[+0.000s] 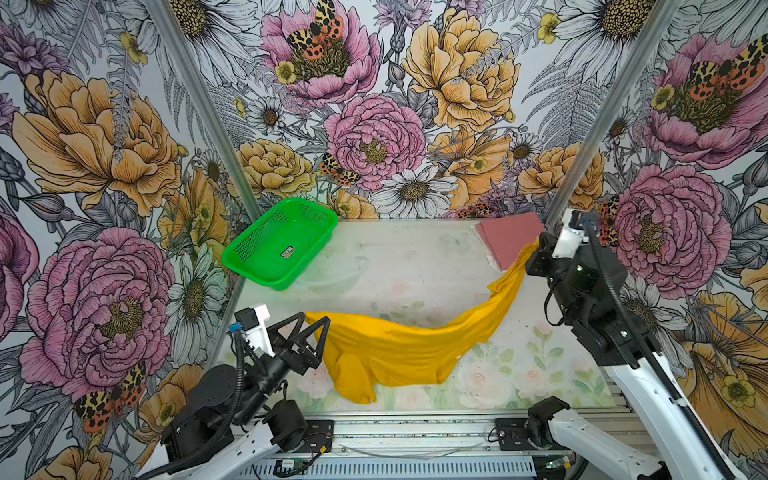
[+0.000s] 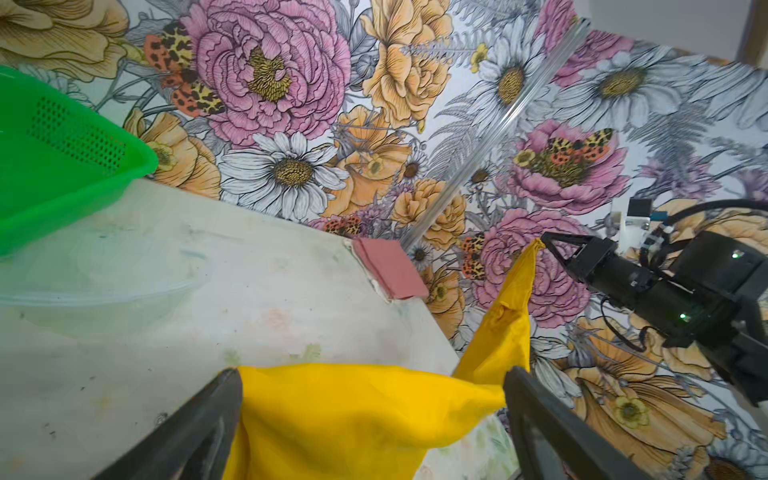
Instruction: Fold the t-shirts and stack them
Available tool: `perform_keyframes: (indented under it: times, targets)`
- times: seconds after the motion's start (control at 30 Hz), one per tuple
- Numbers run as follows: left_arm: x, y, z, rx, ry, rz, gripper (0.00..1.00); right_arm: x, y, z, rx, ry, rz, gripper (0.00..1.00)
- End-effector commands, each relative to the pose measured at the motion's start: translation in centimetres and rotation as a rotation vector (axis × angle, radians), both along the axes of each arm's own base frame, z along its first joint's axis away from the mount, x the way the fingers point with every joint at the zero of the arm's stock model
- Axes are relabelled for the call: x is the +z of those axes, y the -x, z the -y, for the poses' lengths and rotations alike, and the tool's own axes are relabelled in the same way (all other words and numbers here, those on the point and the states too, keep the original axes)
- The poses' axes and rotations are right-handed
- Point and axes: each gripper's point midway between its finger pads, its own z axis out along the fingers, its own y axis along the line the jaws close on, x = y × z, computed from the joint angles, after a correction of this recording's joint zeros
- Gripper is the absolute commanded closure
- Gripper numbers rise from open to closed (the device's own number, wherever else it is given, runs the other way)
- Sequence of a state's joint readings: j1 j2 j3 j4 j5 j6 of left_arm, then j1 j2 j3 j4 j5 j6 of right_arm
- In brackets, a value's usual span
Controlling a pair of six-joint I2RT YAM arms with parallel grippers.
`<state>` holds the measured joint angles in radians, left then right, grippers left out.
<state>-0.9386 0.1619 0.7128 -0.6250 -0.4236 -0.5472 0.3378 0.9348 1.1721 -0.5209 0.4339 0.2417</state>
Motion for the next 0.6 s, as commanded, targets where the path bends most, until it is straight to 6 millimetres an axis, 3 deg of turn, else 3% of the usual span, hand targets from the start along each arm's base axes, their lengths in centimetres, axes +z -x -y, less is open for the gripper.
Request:
perform_keyframes:
  times: [0.0, 0.13, 0.3, 0.43, 0.5, 0.57]
  targets:
    - [0.2, -0.6, -0.2, 0.036, -0.082, 0.008, 0.01, -0.9, -1.3, 1.0, -0.054, 0.012, -0.053, 1.0]
    - [-0.4, -0.8, 1.4, -0.016, -0.104, 0.001, 0.01, 1.4, -4.9, -1.2, 0.027, 0.024, -0.028, 1.0]
    - [-1.3, -2.1, 1.9, 0.033, -0.109, -0.024, 0.01, 6.0, -9.7, -8.4, 0.304, -0.047, 0.033, 1.0]
    - [-2.8, -5.8, 2.6, 0.111, -0.23, -0.158, 0.01, 9.7, -12.0, -16.2, 0.513, -0.084, 0.084, 1.0]
    - [-3.8, -8.3, 3.2, 0.067, -0.188, -0.255, 0.01, 12.1, -12.2, -19.8, 0.611, -0.114, 0.114, 1.0]
    - [-4.3, -10.7, 2.2, 0.057, -0.064, -0.312, 0.01, 15.3, -11.4, -22.7, 0.709, -0.142, 0.168, 1.0]
